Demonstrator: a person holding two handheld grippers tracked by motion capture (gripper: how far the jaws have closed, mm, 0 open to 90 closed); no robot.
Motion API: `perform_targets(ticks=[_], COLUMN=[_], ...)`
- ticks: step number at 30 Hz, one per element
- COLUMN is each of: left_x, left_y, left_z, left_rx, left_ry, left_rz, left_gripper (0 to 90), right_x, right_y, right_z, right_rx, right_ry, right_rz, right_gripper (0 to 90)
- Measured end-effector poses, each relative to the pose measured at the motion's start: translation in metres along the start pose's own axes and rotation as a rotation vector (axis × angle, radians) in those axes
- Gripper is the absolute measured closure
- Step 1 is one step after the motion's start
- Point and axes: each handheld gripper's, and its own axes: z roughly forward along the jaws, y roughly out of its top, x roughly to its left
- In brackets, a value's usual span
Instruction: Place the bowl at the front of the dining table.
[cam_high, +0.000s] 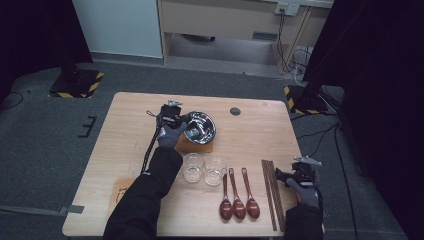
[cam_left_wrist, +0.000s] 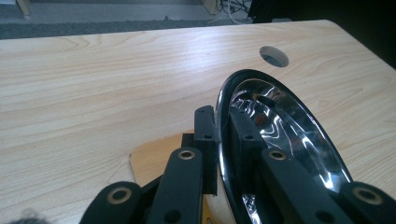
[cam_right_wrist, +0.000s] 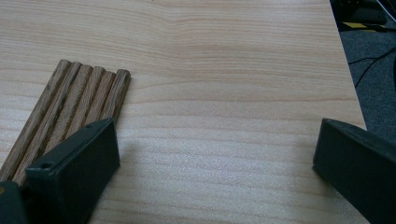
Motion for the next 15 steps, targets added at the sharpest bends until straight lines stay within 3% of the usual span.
perform_targets(ticks=[9, 15], left_x=[0.0031, 0.0036], left_y=[-0.0053, -0.0055], left_z=[0.0078, 0.0089], left_rx=[0.037, 0.041], left_ry=[0.023, 0.017], left_rz=[0.008, 0.005], left_gripper=[82.3, 82.2], right_x=[0.0, 0.0], right_y=[0.0, 0.0], right_z=[0.0, 0.0], right_rx=[0.0, 0.0], right_ry=[0.001, 0.001], right_rz=[0.0, 0.0], right_gripper=[0.5, 0.5])
